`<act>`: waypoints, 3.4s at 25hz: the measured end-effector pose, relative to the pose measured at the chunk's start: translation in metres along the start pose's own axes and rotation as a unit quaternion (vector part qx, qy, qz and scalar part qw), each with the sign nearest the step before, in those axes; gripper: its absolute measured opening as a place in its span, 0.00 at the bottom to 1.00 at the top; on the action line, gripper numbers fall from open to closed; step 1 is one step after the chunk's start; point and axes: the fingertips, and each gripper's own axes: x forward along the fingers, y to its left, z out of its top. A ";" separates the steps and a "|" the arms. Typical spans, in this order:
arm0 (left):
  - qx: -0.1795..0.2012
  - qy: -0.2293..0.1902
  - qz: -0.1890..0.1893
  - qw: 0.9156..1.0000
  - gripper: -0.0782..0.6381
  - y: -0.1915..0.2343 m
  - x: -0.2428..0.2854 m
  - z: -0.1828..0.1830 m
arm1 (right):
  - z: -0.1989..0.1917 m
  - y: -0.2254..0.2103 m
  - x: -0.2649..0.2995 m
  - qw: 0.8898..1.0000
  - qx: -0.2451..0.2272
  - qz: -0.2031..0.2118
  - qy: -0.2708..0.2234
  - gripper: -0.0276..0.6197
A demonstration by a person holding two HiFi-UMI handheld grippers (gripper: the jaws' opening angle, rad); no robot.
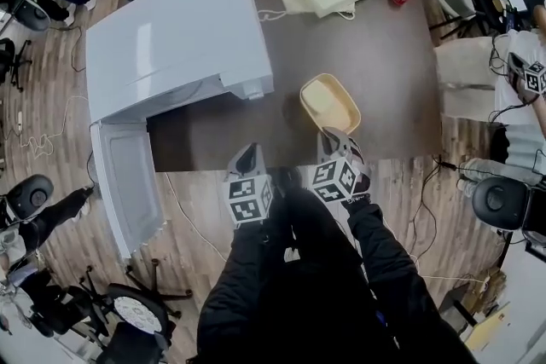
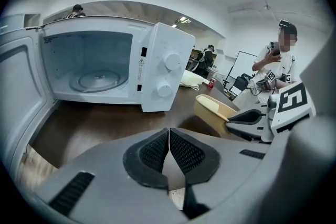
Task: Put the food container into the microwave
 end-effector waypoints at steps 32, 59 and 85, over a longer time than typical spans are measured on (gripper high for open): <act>-0.157 -0.047 0.160 0.973 0.16 0.142 -0.127 -0.050 | 0.131 0.187 -0.046 0.956 -0.215 0.166 -0.109 0.09; -0.153 -0.054 0.139 0.977 0.16 0.269 -0.072 0.025 | 0.299 0.213 0.089 0.950 -0.245 0.139 -0.138 0.10; -0.146 -0.054 0.137 0.978 0.16 0.282 -0.062 0.043 | 0.336 0.205 0.099 0.951 -0.192 0.159 -0.186 0.17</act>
